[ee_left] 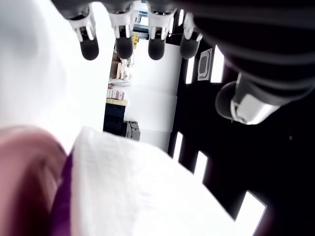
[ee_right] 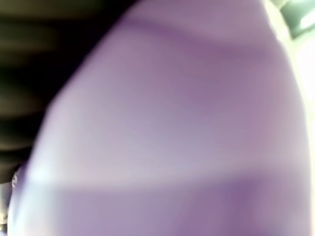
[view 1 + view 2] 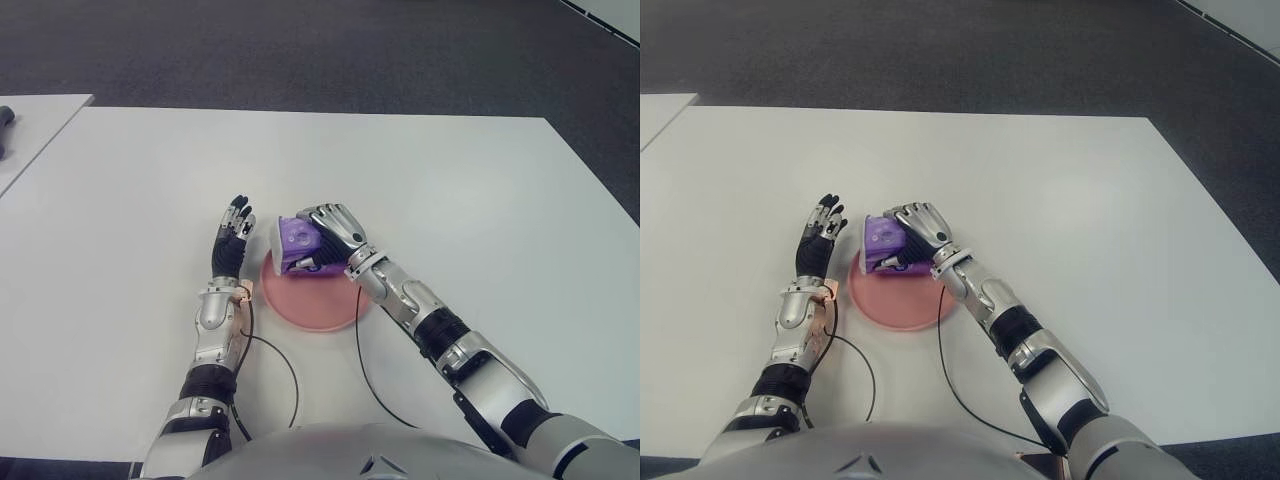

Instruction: Put the tissue paper into the plate.

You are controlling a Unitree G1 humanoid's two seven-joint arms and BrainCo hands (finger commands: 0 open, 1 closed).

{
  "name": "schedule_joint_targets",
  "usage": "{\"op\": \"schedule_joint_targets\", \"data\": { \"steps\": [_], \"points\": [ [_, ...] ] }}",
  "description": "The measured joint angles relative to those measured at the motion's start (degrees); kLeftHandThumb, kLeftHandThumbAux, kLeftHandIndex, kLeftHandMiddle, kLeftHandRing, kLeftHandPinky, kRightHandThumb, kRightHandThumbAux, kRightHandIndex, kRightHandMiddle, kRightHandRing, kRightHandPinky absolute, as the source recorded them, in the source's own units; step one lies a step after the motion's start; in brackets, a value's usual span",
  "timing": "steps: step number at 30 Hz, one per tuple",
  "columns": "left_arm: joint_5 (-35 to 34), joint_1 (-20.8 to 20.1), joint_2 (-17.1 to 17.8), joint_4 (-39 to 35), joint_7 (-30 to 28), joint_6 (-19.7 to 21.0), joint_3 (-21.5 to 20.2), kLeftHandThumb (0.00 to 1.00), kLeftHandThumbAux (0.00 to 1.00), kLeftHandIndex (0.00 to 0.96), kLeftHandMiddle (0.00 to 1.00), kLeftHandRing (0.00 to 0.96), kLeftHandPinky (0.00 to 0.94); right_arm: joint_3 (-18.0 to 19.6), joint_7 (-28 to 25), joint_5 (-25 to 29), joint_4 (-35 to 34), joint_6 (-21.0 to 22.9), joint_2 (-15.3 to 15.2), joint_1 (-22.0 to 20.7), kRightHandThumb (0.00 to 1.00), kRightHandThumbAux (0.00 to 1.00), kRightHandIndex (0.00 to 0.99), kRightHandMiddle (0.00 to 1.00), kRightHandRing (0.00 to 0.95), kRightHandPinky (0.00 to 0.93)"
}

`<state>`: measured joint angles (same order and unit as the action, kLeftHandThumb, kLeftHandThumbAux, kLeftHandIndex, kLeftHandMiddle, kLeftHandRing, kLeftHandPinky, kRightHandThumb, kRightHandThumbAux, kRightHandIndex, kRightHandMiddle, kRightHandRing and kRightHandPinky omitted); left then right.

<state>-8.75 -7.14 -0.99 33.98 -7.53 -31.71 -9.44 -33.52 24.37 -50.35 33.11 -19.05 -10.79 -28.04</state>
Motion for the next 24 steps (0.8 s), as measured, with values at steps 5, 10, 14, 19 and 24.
{"op": "schedule_joint_targets", "data": {
  "steps": [5, 10, 14, 19, 24],
  "points": [
    [-0.09, 0.0, 0.01, 0.0, 0.0, 0.0, -0.21, 0.0, 0.453, 0.0, 0.0, 0.0, 0.0, -0.01, -0.79, 0.0, -0.19, 0.09, -0.43, -0.11, 0.751, 0.706, 0.442, 0.867, 0.863, 0.864],
    [-0.14, -0.01, 0.03, 0.0, 0.0, 0.0, -0.46, 0.0, 0.446, 0.0, 0.0, 0.0, 0.0, -0.03, -2.32, 0.05, -0.66, 0.43, -0.68, -0.13, 0.751, 0.707, 0.442, 0.875, 0.866, 0.871],
    [-0.09, -0.01, 0.04, 0.01, 0.0, 0.0, -0.48, 0.0, 0.443, 0.0, 0.0, 0.0, 0.0, 0.01, -3.06, 0.28, -0.66, 0.41, -0.74, -0.13, 0.75, 0.707, 0.441, 0.879, 0.869, 0.872],
    [-0.1, -0.02, 0.04, 0.05, 0.0, 0.0, -0.52, 0.001, 0.443, 0.0, 0.0, 0.0, 0.0, 0.84, -5.58, 2.94, -0.51, -0.33, -0.7, -0.15, 0.749, 0.708, 0.441, 0.878, 0.867, 0.868],
    [-0.12, -0.05, 0.04, 0.22, 0.0, 0.0, -0.58, 0.001, 0.437, 0.0, 0.0, 0.0, 0.0, 1.75, -7.82, 5.55, -0.72, -0.79, -0.75, -0.16, 0.746, 0.71, 0.441, 0.86, 0.852, 0.838]
  ]
}}
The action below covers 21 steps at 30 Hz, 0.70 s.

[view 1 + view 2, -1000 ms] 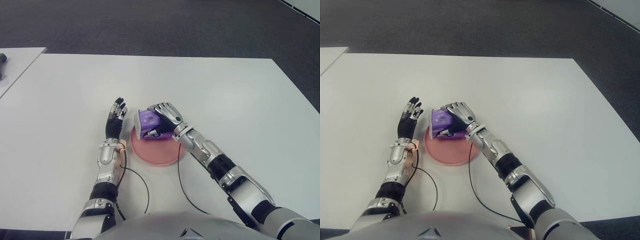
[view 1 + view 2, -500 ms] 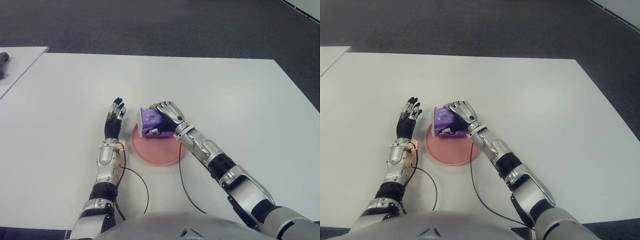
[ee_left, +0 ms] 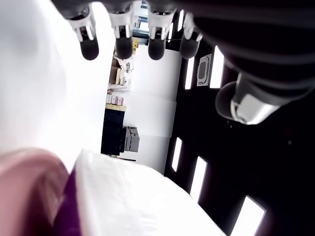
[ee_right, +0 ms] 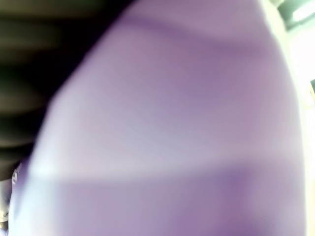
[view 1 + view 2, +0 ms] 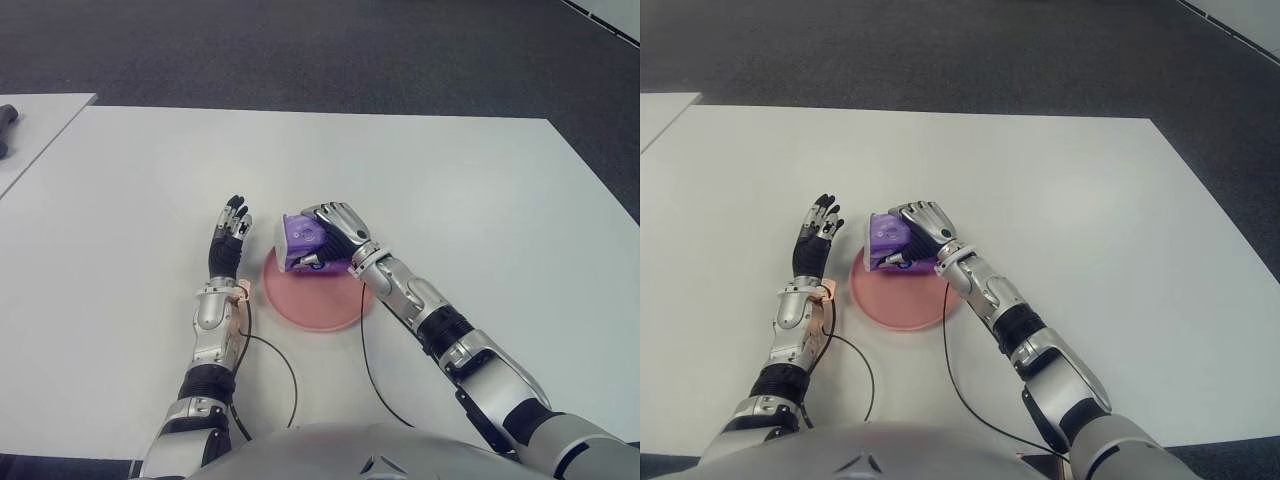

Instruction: Put the tissue paper into the plate.

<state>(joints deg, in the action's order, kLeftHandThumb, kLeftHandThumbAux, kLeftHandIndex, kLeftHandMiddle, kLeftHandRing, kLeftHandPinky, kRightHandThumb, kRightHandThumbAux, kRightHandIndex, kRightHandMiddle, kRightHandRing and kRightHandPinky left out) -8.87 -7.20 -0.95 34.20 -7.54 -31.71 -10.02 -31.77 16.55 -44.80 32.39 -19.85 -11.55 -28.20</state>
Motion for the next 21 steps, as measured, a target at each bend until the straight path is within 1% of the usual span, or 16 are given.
{"op": "schedule_joint_targets", "data": {
  "steps": [4, 6, 7, 8, 9, 10, 12, 13, 14, 15, 16, 17, 19, 20, 21],
  "points": [
    [0.01, -0.05, 0.0, 0.16, 0.0, 0.0, 0.0, 0.0, 0.435, 0.0, 0.0, 0.0, 0.0, 0.71, -0.89, 1.46, -0.2, -0.67, -0.18, 0.19, 0.744, 0.709, 0.441, 0.843, 0.84, 0.817],
    [0.01, -0.09, 0.0, 0.2, 0.0, 0.0, 0.0, 0.0, 0.437, 0.0, 0.0, 0.0, 0.0, 0.91, -1.07, 1.89, -0.35, -1.04, -0.37, 0.35, 0.738, 0.708, 0.441, 0.813, 0.816, 0.74],
    [0.01, -0.12, 0.01, 0.21, 0.0, 0.0, 0.0, 0.0, 0.437, 0.0, 0.0, 0.0, 0.0, 0.95, -1.09, 1.99, -0.48, -1.24, -0.5, 0.45, 0.737, 0.708, 0.441, 0.807, 0.81, 0.725],
    [0.02, -0.16, 0.02, 0.24, 0.0, 0.0, 0.0, 0.0, 0.441, 0.0, 0.0, 0.0, 0.0, 0.95, -1.14, 1.99, -0.67, -1.45, -0.72, 0.58, 0.731, 0.707, 0.44, 0.783, 0.775, 0.674],
    [0.02, -0.19, 0.04, 0.27, 0.0, 0.0, 0.0, 0.0, 0.442, 0.0, 0.0, 0.0, 0.0, 0.94, -1.3, 1.98, -0.9, -1.65, -0.95, 0.7, 0.729, 0.707, 0.439, 0.774, 0.762, 0.656],
    [0.02, -0.23, 0.07, 0.31, 0.0, 0.0, 0.0, 0.0, 0.445, 0.0, 0.0, 0.0, 0.0, 0.94, -1.48, 1.96, -1.12, -1.78, -1.14, 0.8, 0.722, 0.707, 0.437, 0.737, 0.714, 0.606],
    [0.02, -0.32, 0.12, 0.4, 0.0, 0.0, 0.0, 0.0, 0.448, 0.0, 0.0, 0.0, 0.0, 0.88, -2.22, 1.85, -1.72, -1.84, -1.71, 0.94, 0.714, 0.708, 0.434, 0.68, 0.648, 0.545],
    [0.01, -0.37, 0.12, 0.44, 0.0, -0.01, 0.0, 0.0, 0.45, 0.0, 0.0, 0.0, 0.0, 0.82, -3.01, 1.78, -2.14, -1.83, -2.12, 0.97, 0.707, 0.709, 0.431, 0.631, 0.595, 0.502],
    [-0.01, -0.42, 0.12, 0.5, -0.01, -0.04, 0.0, 0.0, 0.451, 0.0, 0.0, 0.0, 0.0, 0.71, -4.34, 1.67, -2.8, -1.79, -2.63, 0.99, 0.698, 0.711, 0.424, 0.531, 0.494, 0.431],
    [-0.01, -0.45, 0.12, 0.56, -0.02, -0.05, 0.0, 0.0, 0.452, 0.0, 0.0, 0.0, 0.0, 0.63, -5.36, 1.58, -3.27, -1.79, -3.12, 0.97, 0.694, 0.712, 0.422, 0.495, 0.457, 0.405],
    [-0.02, -0.46, 0.12, 0.61, -0.06, -0.06, 0.0, 0.0, 0.45, 0.0, 0.0, 0.0, 0.0, 0.53, -6.57, 1.49, -3.85, -1.74, -3.59, 0.96, 0.566, 0.64, 0.316, 0.366, 0.327, 0.3],
    [-0.01, -0.47, 0.12, 0.66, -0.06, -0.07, -0.01, 0.0, 0.449, 0.0, 0.0, 0.0, 0.0, 0.32, -8.3, 1.32, -4.52, -1.57, -4.2, 0.9, 0.481, 0.594, 0.247, 0.283, 0.243, 0.231],
    [0.0, -0.47, 0.12, 0.72, -0.06, -0.07, -0.01, 0.0, 0.448, 0.0, 0.0, 0.0, 0.0, 0.05, -11.14, 1.09, -5.84, -1.24, -5.13, 0.65, 0.407, 0.554, 0.187, 0.211, 0.17, 0.172],
    [0.01, -0.47, 0.12, 0.72, -0.06, -0.07, 0.0, 0.0, 0.445, 0.0, 0.0, 0.0, 0.0, -0.06, -12.18, 1.03, -6.32, -1.09, -5.49, 0.51, 0.353, 0.514, 0.121, 0.137, 0.108, 0.11],
    [0.03, -0.47, 0.12, 0.73, -0.06, -0.07, 0.0, 0.0, 0.444, 0.0, 0.0, 0.0, 0.0, -0.21, -13.76, 1.05, -6.88, -0.82, -5.88, 0.35, 0.333, 0.5, 0.097, 0.111, 0.087, 0.088]
  ]
}}
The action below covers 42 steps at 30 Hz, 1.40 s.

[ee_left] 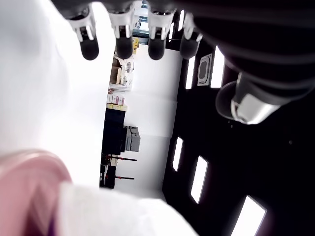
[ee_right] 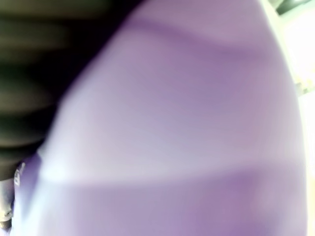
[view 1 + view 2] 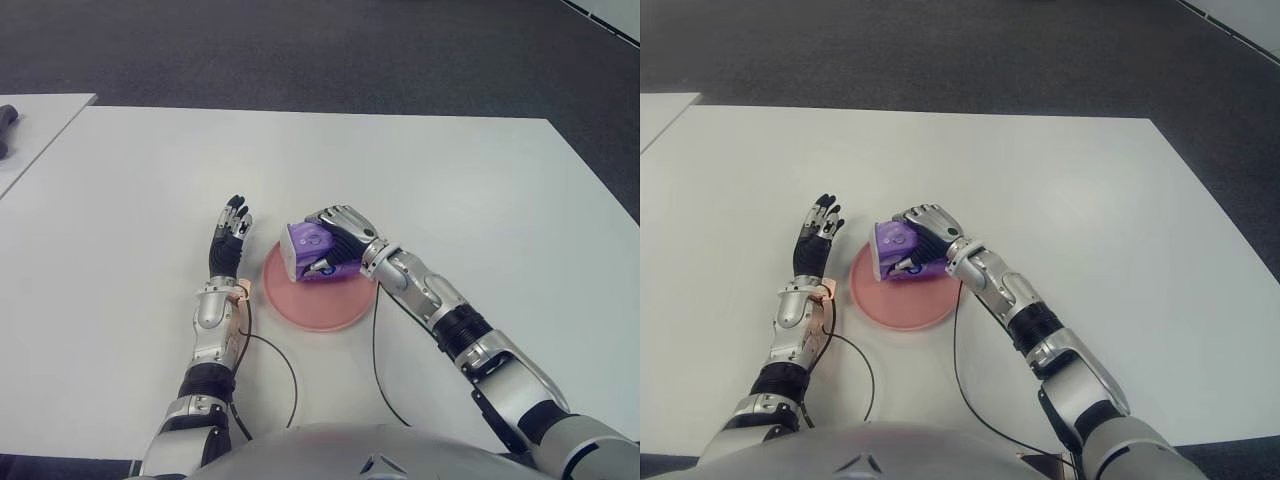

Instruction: Put the tissue paper into the plate.

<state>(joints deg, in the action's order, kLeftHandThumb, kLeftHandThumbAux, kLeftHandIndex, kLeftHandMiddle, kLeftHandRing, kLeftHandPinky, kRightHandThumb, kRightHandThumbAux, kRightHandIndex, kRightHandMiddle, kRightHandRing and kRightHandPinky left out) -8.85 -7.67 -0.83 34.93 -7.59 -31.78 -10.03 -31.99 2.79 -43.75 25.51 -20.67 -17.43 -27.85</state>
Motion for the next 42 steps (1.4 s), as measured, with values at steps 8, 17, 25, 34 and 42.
{"op": "schedule_joint_targets", "data": {
  "steps": [8, 17, 25, 34, 42],
  "points": [
    [-0.06, -0.11, 0.0, 0.28, -0.02, -0.49, -0.05, 0.0, 0.439, 0.0, 0.0, 0.0, 0.0, -0.82, -10.66, 0.59, -3.49, 0.13, -3.87, -1.73, 0.192, 0.372, 0.004, 0.004, 0.003, 0.003],
    [0.44, -0.18, 0.0, 0.71, -0.02, -0.69, -0.01, 0.0, 0.443, 0.0, 0.0, 0.0, 0.0, -0.72, -13.1, 2.31, -3.63, -2.44, -6.08, -1.74, 0.116, 0.317, 0.0, 0.0, 0.0, 0.0],
    [0.7, -0.18, -0.01, 0.71, -0.01, -0.69, -0.01, 0.005, 0.447, 0.0, 0.0, 0.0, 0.0, -0.72, -13.84, 2.77, -3.62, -2.98, -6.5, -1.75, 0.096, 0.298, 0.0, 0.0, 0.0, 0.0],
    [0.69, -0.17, -0.04, 0.71, -0.01, -0.93, 0.0, 0.006, 0.444, 0.0, 0.0, 0.0, 0.0, -0.72, -13.83, 2.76, -3.3, -4.42, -6.96, -1.73, 0.085, 0.276, 0.0, 0.0, 0.0, 0.0],
    [0.7, -0.17, -0.06, 0.71, -0.01, -1.02, 0.0, 0.004, 0.436, 0.0, 0.0, 0.0, 0.0, -0.33, -12.85, 2.41, -5.5, -4.98, -7.91, -0.16, 0.106, 0.222, 0.0, 0.0, 0.0, 0.0]
  ]
}}
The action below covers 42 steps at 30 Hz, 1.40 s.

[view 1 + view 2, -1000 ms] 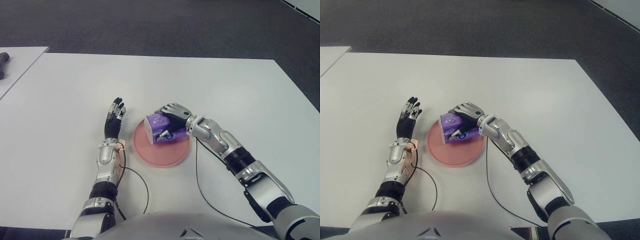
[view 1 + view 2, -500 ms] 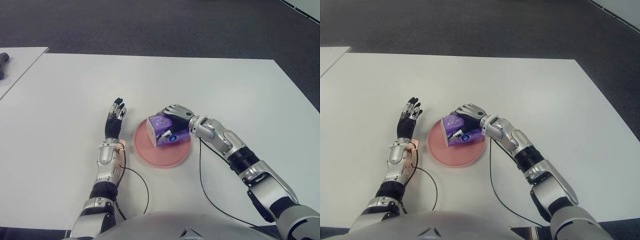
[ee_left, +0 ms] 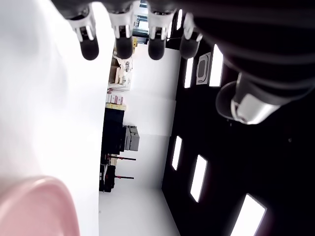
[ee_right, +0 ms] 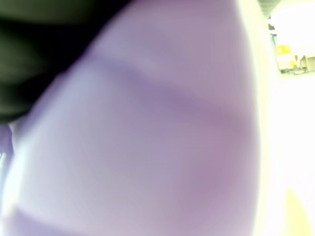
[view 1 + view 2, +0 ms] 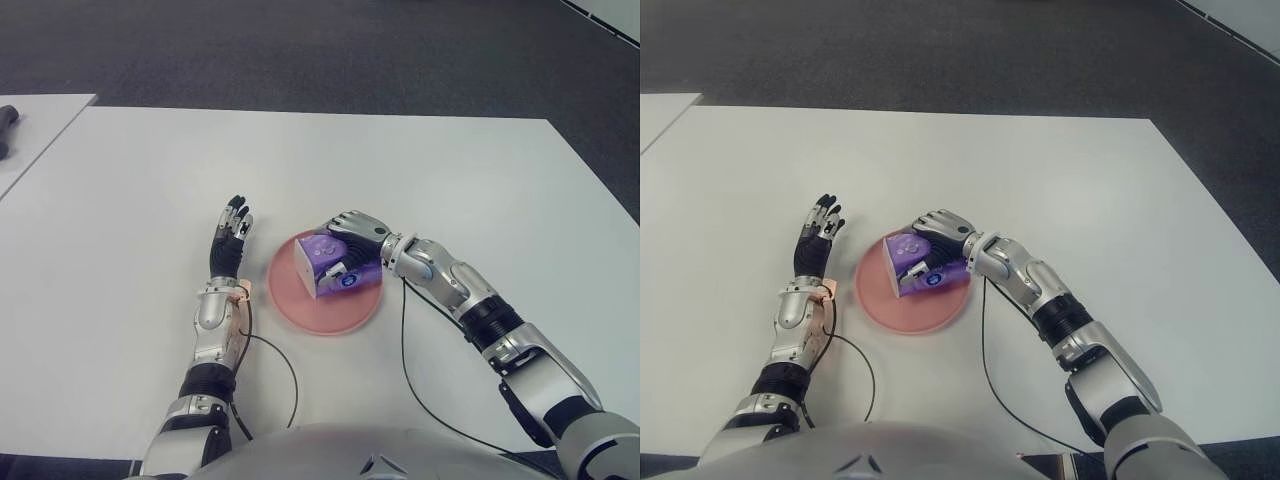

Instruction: Put the tissue paper into the plate.

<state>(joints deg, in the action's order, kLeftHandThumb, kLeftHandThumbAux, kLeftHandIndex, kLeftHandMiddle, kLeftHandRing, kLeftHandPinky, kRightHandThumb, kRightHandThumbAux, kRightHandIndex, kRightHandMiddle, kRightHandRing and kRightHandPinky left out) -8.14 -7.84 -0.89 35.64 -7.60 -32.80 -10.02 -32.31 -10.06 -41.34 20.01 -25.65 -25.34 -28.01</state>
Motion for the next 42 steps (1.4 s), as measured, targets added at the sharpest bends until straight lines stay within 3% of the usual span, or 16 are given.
{"op": "schedule_joint_targets", "data": {
  "steps": [9, 19, 30, 42],
  "points": [
    [0.12, 0.02, -0.14, -0.1, 0.0, -0.03, 0.03, 0.0, 0.435, 0.0, 0.0, 0.0, 0.0, 1.22, 7.13, -2.01, -1.45, 0.14, 0.11, 3.22, 0.145, 0.158, 0.0, 0.0, 0.0, 0.0],
    [0.17, 0.05, -0.18, -0.26, 0.0, -0.02, 0.05, 0.0, 0.442, 0.0, 0.0, 0.0, 0.0, 1.5, 17.42, -5.87, -1.36, -0.12, 0.74, 5.45, 0.173, 0.189, 0.0, 0.0, 0.0, 0.0],
    [0.18, 0.04, -0.24, -0.27, 0.0, 0.01, 0.05, 0.0, 0.44, 0.0, 0.0, 0.0, 0.0, 2.32, 21.82, -5.21, 0.28, -1.19, 2.03, 6.1, 0.16, 0.224, 0.0, 0.0, 0.0, 0.0],
    [0.21, 0.03, -0.23, -0.28, 0.0, 0.14, 0.06, 0.0, 0.437, 0.0, 0.0, 0.0, 0.0, 3.1, 22.53, -3.68, 1.31, -2.57, 2.79, 6.44, 0.134, 0.252, 0.0, 0.0, 0.0, 0.0]
  ]
}}
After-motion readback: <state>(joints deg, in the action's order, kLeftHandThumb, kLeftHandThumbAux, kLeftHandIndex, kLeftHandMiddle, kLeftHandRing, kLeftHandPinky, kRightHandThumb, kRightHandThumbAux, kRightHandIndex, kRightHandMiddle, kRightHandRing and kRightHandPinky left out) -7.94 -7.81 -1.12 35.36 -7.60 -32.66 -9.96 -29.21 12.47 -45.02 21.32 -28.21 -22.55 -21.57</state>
